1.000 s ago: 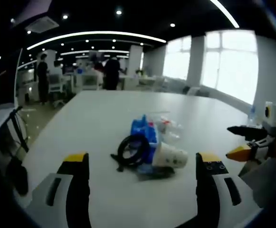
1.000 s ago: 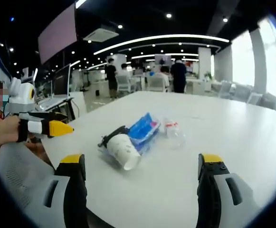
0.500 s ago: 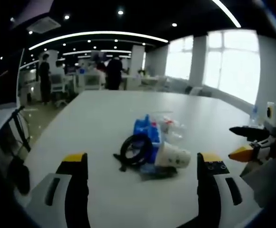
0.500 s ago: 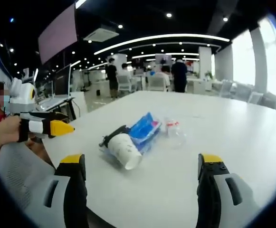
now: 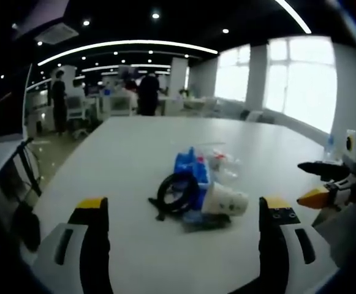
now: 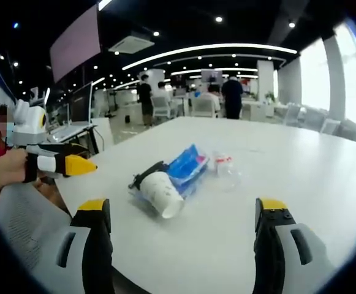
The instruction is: Arrange the tabletop items into an orderly group along one side of the table until the central work area is clear of visible clutter.
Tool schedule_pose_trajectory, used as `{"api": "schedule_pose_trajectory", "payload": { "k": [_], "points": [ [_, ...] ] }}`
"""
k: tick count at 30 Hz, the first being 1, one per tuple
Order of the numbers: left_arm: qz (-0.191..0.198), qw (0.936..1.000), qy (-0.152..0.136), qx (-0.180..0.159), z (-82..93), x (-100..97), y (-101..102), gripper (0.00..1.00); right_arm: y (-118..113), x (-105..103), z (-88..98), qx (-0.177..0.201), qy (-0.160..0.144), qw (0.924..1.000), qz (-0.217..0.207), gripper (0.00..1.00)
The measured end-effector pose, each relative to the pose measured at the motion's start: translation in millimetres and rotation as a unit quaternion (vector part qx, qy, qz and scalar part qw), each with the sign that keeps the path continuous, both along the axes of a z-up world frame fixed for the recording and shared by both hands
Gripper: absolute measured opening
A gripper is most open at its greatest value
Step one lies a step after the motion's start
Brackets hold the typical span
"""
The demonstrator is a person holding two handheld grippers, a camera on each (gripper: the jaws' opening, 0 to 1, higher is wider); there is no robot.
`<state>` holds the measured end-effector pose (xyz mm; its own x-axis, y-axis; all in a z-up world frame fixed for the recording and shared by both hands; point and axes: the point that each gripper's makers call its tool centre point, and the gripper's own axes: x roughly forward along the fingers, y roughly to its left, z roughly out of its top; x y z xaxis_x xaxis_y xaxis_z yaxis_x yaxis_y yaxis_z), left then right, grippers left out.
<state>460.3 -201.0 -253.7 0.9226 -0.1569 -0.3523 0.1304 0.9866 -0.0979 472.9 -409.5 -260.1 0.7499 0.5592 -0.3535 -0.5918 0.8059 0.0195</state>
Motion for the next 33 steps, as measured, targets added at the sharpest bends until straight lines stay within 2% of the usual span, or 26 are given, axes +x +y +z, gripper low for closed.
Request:
{"api": "schedule_pose_trajectory", "payload": {
  "k": [15,25,29,31,33],
  "points": [
    [0.003,0.9999,0.010,-0.009,-4.2,-1.5,1.3,0.99,2.0,-1.6,-0.6,0.002,0.003,1.0000,0.005,0.96],
    [-0.010,0.9998,0.015,0.005,-6.6,-1.8,-2.9,0.99,4.2,-1.0,5.4,0.005,-0.010,0.9999,0.009,0.96],
    [-0.019,0.9997,0.015,0.006,-6.7,-1.5,-6.2,0.99,8.9,-3.9,11.5,0.018,-0.013,0.9995,0.021,0.98],
    [-0.020,0.9997,0.015,0.006,-6.4,-2.0,-6.4,0.99,14.7,-7.3,16.7,0.042,-0.008,0.9986,0.031,0.98],
    [-0.020,0.9997,0.014,0.005,-5.1,-2.9,-5.7,0.99,16.9,-8.5,18.8,0.047,-0.007,0.9983,0.034,0.99]
  ]
}}
